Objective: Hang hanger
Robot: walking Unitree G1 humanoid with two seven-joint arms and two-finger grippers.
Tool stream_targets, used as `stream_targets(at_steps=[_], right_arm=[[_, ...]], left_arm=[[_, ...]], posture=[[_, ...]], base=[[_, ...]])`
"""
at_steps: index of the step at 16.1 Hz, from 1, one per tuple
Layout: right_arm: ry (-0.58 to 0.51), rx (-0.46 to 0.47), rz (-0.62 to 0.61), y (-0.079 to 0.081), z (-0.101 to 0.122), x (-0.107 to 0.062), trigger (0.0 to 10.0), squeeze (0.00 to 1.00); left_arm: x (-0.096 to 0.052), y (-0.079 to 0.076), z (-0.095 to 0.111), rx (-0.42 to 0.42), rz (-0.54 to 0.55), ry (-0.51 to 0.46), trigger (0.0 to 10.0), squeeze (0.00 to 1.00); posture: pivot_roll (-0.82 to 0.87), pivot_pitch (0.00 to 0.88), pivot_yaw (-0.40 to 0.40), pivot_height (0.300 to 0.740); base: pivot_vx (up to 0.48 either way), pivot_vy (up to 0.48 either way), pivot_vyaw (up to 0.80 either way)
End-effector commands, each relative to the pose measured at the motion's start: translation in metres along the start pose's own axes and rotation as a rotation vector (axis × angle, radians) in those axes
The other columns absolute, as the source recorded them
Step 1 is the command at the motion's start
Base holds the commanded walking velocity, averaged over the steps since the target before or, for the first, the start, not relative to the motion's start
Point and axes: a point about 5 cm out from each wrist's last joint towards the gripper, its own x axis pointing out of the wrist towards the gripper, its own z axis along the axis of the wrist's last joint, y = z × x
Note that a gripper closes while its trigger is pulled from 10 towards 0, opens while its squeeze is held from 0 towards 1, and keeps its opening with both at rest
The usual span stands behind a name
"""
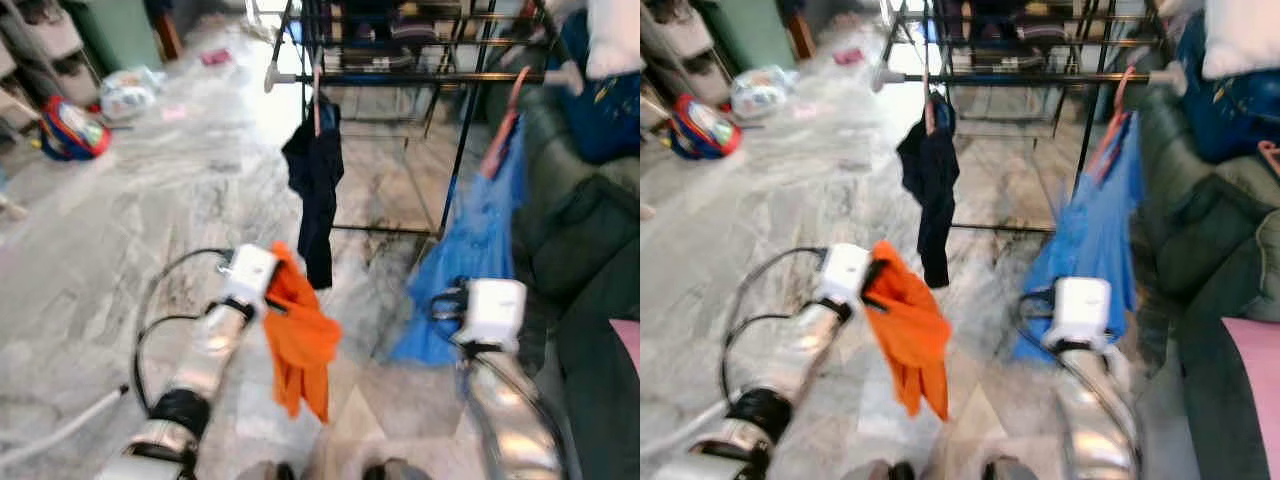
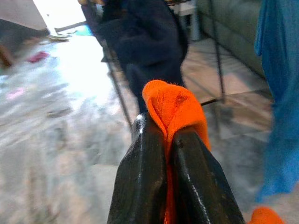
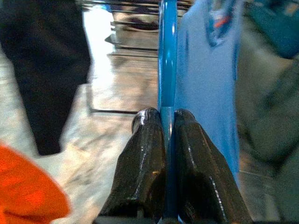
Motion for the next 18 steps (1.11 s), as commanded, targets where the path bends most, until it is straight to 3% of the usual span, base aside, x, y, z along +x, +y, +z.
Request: stream_targets(at_steps=[1,6,9,18], right_arm=[[0.002,-0.006,-0.011,-0.0049,-0.0004,0.0004,10.0,0.00],[-0.005,-0.012,-0.015,-0.0083,0.0027,0.0049,10.0,0.00],[-0.004,-0.011,-0.006,-0.0056,0.0021,0.0056,10.0,0.00],[0.008,-0.011,0.010,-0.0022,-0.0002,0.0039,10.0,0.00]], left_arm=[[0.0010,-0.0028,0.0003,-0.003,-0.011,0.000,10.0,0.00],[0.0038,0.0015,0.0033,0.016,-0.003,0.002,10.0,0.00],[0.0045,0.0003,0.0016,-0.063,-0.020,0.015,10.0,0.00],[0.0042,-0.0006,0.0021,-0.077,-0.055,0.009,10.0,0.00]], posture=[[-0.05,0.127,0.069,0.740],[-0.06,0.134,0.064,0.740],[-0.05,0.131,0.061,0.740],[-0.05,0.144,0.060,0.740]], base=[[-0.326,0.000,0.00],[-0.058,0.000,0.00],[0.000,0.000,0.00],[0.000,0.443,0.00]])
